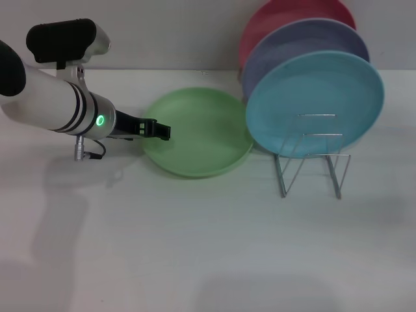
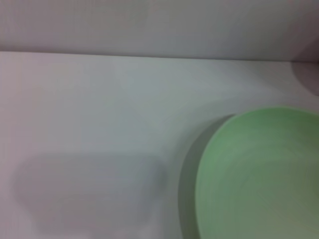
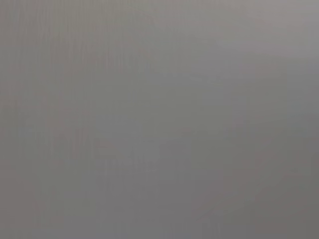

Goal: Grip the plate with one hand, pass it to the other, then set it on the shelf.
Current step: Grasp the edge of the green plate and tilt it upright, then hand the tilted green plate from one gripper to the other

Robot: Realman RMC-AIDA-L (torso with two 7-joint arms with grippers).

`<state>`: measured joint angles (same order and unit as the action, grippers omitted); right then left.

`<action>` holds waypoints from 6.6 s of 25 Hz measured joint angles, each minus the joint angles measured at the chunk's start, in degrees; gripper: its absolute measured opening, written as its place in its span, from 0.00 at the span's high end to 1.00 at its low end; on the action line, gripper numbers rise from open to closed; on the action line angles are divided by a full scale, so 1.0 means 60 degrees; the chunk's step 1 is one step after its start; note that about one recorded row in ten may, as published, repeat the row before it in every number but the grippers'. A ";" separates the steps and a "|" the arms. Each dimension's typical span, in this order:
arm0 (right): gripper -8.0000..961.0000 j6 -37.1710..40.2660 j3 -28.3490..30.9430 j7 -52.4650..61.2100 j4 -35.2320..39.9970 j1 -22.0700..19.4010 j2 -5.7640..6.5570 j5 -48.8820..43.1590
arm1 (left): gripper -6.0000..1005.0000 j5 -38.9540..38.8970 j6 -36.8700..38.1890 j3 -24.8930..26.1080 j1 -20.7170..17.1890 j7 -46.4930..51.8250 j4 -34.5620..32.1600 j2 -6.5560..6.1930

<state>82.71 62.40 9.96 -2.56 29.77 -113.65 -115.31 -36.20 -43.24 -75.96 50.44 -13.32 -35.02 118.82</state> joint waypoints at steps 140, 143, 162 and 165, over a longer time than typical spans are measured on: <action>0.41 -0.0266 -0.0103 -0.0079 0.0105 0.0363 0.0164 -0.0014 | 0.95 -0.6977 0.3630 0.0300 -0.3701 -0.5916 -0.2195 -0.0044; 0.41 -0.0266 -0.0103 -0.0079 0.0105 0.0351 0.0163 -0.0013 | 0.95 -0.6948 0.4436 -0.0316 -0.3730 -0.5955 -0.2206 -0.0059; 0.41 -0.0469 -0.0102 -0.0078 0.0105 0.0325 0.0122 -0.0132 | 0.95 -0.6938 0.8266 -0.3434 -0.3895 -0.5881 -0.2607 -0.0068; 0.41 -0.0541 -0.0103 -0.0078 0.0111 0.0325 0.0117 -0.0132 | 0.95 -0.6942 0.8834 -0.3889 -0.4032 -0.5862 -0.2789 -0.0080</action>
<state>79.47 61.78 9.49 -1.89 31.72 -112.95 -116.11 -77.85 9.77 -99.29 26.25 -48.49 -51.76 118.34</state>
